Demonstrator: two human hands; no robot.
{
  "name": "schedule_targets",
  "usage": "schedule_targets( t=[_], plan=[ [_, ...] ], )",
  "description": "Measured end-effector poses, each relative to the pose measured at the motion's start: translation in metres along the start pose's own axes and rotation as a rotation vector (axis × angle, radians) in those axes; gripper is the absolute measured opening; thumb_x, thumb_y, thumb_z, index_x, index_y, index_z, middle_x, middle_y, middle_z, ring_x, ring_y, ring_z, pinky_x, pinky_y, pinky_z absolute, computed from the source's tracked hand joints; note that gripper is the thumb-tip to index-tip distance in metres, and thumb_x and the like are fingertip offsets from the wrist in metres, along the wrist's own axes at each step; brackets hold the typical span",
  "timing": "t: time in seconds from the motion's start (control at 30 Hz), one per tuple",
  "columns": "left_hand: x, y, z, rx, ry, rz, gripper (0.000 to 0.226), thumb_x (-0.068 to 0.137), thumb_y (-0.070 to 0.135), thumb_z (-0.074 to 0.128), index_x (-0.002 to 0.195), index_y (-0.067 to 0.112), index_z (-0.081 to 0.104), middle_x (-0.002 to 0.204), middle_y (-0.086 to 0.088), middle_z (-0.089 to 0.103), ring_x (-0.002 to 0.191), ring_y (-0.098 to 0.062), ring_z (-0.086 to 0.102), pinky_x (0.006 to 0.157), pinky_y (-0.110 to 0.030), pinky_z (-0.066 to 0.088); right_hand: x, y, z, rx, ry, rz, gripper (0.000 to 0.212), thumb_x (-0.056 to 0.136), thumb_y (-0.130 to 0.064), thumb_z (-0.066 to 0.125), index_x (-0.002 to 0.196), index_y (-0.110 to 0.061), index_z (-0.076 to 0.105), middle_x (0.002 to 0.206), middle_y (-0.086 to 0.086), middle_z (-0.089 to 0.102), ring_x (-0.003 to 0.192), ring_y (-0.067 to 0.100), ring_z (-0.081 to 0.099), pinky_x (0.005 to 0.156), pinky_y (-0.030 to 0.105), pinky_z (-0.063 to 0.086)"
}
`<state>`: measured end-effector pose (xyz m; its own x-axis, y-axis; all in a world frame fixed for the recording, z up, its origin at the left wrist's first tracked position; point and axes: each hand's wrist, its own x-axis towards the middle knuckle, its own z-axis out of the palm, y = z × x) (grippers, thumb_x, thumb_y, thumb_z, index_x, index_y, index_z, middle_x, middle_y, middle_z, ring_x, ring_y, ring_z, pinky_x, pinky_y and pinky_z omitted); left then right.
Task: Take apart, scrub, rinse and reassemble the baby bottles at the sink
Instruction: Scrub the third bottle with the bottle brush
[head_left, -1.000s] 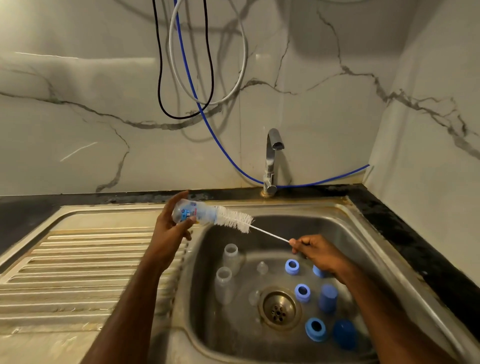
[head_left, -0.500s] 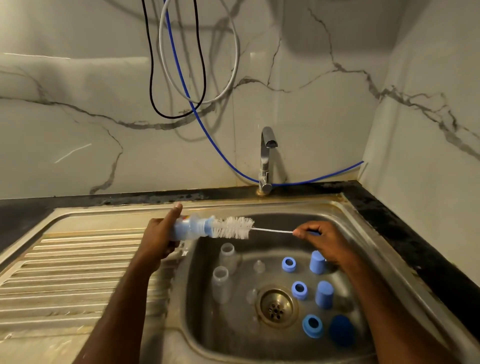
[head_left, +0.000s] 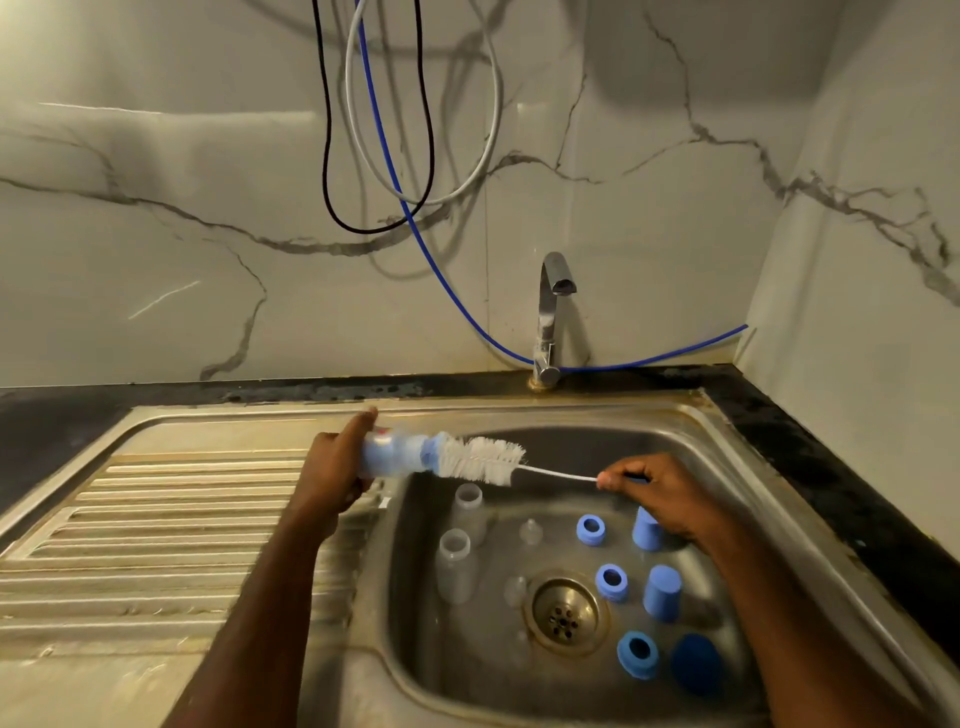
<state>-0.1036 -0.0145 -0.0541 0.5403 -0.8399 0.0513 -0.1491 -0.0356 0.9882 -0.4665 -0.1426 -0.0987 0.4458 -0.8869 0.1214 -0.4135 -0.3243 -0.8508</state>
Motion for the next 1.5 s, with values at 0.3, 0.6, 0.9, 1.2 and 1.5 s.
schedule_targets(
  t=[0.3, 0.6, 0.9, 1.2, 1.5],
  plan=[
    [0.0, 0.0, -0.001, 0.326, 0.059, 0.223, 0.03, 0.098, 0.041, 0.063, 0.083, 0.018, 0.074, 0.076, -0.003, 0.074, 0.068, -0.013, 0.07, 0.062, -0.027, 0.055, 0.001, -0.007, -0.006, -0.183, -0.008, -0.022, 0.014, 0.089, -0.023, 0.075, 0.08, -0.034, 0.076, 0.078, -0.017, 0.074, 0.08, -0.002, 0.068, 0.077, 0.017, 0.048],
    [0.004, -0.003, -0.012, 0.267, 0.172, 0.257, 0.033, 0.098, 0.048, 0.06, 0.083, 0.023, 0.076, 0.075, 0.003, 0.073, 0.069, -0.012, 0.069, 0.067, -0.035, 0.057, 0.001, -0.005, -0.004, -0.137, 0.035, 0.014, 0.009, 0.091, -0.025, 0.072, 0.087, -0.03, 0.078, 0.085, -0.011, 0.076, 0.088, 0.005, 0.069, 0.089, 0.03, 0.054],
    [0.008, -0.007, -0.002, -0.163, 0.274, 0.068, 0.042, 0.095, 0.053, 0.061, 0.102, 0.011, 0.066, 0.075, -0.009, 0.061, 0.053, -0.015, 0.053, 0.043, -0.024, 0.039, 0.004, -0.006, -0.004, 0.001, 0.139, 0.052, 0.013, 0.093, -0.024, 0.069, 0.082, -0.024, 0.076, 0.081, -0.006, 0.076, 0.084, 0.006, 0.068, 0.078, 0.02, 0.049],
    [0.006, -0.005, 0.009, -0.341, 0.387, 0.107, 0.042, 0.097, 0.028, 0.066, 0.13, 0.017, 0.043, 0.122, -0.015, 0.06, 0.097, -0.025, 0.07, 0.072, -0.034, 0.06, 0.0, -0.008, -0.006, 0.041, 0.046, 0.231, 0.032, 0.096, -0.037, 0.064, 0.078, -0.015, 0.079, 0.075, 0.003, 0.073, 0.078, 0.016, 0.059, 0.071, 0.025, 0.044],
    [-0.005, -0.004, 0.034, -0.344, 0.157, -0.059, 0.03, 0.099, 0.027, 0.062, 0.125, 0.022, 0.049, 0.11, -0.004, 0.062, 0.094, -0.025, 0.071, 0.077, -0.041, 0.063, 0.003, -0.008, 0.012, 0.111, 0.093, 0.159, 0.017, 0.098, -0.021, 0.062, 0.09, -0.024, 0.077, 0.068, -0.002, 0.064, 0.065, 0.008, 0.054, 0.061, 0.018, 0.044]
  ],
)
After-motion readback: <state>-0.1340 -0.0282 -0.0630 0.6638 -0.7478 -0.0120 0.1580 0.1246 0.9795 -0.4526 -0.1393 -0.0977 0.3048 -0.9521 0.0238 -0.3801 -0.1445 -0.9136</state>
